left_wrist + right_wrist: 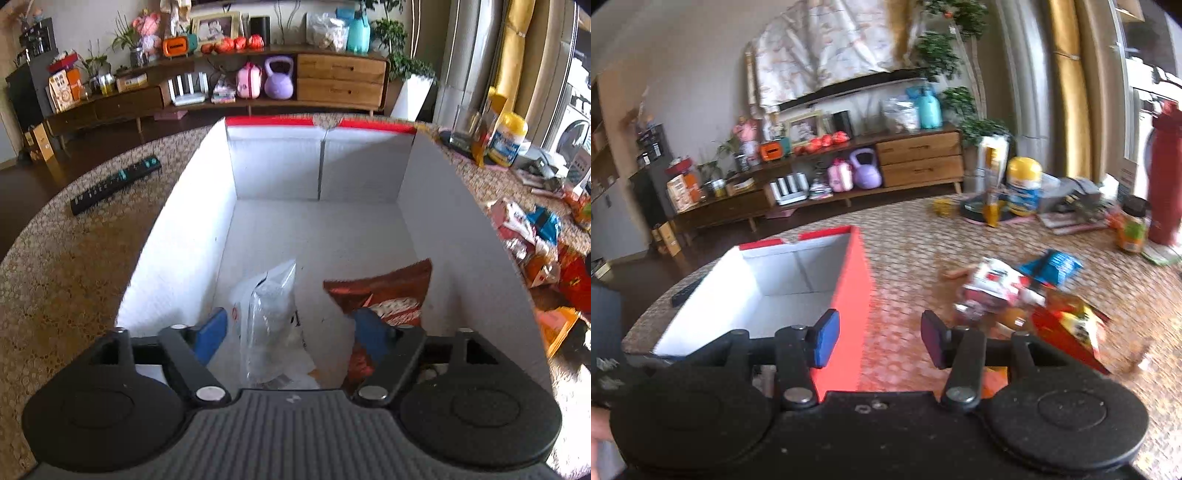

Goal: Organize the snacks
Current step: 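Lower both packets into the box and open both tools, then move both tools back toward the remaining snacks on the table, then grasp the yellow packet with the left tool while the right tool grasps the small candy packet, then carry both held packets over the open cardboard box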

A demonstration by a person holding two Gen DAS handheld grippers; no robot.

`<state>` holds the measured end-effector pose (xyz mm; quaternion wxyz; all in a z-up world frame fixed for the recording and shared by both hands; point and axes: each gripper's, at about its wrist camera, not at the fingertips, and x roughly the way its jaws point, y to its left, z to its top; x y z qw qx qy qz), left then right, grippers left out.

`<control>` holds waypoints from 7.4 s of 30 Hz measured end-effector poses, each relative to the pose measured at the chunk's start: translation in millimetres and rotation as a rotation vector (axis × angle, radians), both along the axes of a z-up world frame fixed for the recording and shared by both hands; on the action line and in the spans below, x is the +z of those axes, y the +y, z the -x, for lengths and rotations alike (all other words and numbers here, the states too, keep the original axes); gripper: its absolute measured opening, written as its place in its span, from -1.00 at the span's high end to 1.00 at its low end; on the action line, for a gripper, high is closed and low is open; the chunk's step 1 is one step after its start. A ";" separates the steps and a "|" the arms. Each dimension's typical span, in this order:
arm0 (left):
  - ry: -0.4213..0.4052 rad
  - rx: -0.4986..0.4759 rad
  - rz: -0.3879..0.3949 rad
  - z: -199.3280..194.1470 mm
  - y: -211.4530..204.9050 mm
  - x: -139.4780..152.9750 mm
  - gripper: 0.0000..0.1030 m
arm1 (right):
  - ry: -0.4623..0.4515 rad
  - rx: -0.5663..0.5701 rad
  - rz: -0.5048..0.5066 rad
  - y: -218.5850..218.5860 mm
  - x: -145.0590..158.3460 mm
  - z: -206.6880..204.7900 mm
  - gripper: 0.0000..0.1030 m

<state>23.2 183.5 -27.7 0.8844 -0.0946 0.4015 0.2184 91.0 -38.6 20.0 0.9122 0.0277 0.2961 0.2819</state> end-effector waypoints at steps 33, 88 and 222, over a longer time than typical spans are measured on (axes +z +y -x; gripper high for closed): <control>-0.219 -0.204 -0.041 -15.6 -91.1 58.9 -0.73 | 0.038 -0.244 0.029 -100.3 -27.6 0.3 -0.12; -0.113 -0.419 0.012 -103.4 -204.7 -55.5 -0.85 | 0.153 -0.418 0.053 -179.5 -85.1 -26.4 -0.27; -0.081 -0.086 -0.048 -69.3 73.6 30.0 0.31 | 0.023 0.269 0.203 159.5 -5.5 -46.9 0.68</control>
